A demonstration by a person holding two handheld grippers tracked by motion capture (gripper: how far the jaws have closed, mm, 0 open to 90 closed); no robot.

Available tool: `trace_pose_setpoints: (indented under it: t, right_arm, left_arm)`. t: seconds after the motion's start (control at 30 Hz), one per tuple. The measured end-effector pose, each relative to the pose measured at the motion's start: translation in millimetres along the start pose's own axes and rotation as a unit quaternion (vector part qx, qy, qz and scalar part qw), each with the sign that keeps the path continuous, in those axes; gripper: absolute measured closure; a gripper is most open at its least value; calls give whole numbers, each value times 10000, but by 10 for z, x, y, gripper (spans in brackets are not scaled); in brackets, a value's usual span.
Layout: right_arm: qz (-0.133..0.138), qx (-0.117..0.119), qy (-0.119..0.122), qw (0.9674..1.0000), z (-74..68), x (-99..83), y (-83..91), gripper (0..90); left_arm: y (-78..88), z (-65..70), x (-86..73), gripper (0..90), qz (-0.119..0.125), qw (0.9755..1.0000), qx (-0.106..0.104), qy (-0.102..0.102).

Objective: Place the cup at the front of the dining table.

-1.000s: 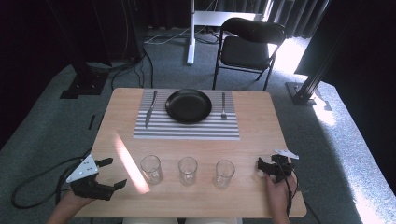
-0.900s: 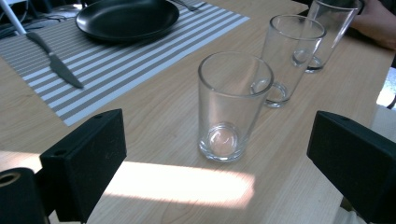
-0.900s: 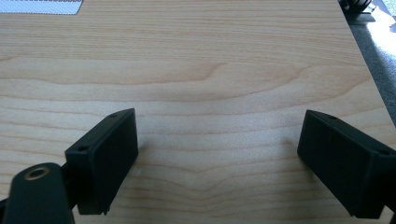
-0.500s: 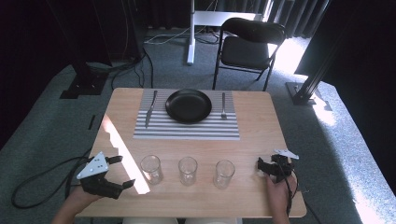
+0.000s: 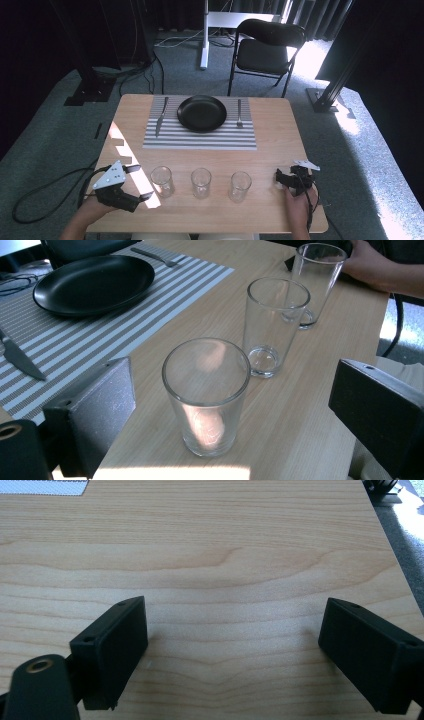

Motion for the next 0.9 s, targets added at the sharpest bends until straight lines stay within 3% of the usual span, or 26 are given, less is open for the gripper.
trace_pose_setpoints:
  t: [0.43,0.63,0.9]
  right_arm:
    - [2,-1,4,10000,1,0,0,117]
    - [2,-1,6,10000,1,0,0,117]
    - [2,-2,6,10000,1,0,0,116]
  left_arm:
    - [-180,100,122,52,-133,9997,-121,-180]
    - [-227,109,156,53,-69,9998,-178,-109]
    - [-360,143,162,63,-167,9994,-296,-111]
Point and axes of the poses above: each handheld gripper's, and its own axes: y roughly backward along the jaws, x roughly out of its top, z roughly to its right, the point moved 10 cm from there along -y, roughly forward along the jaws, and after that the axes turned 8 degrees about -x, right-handed, at the moved point
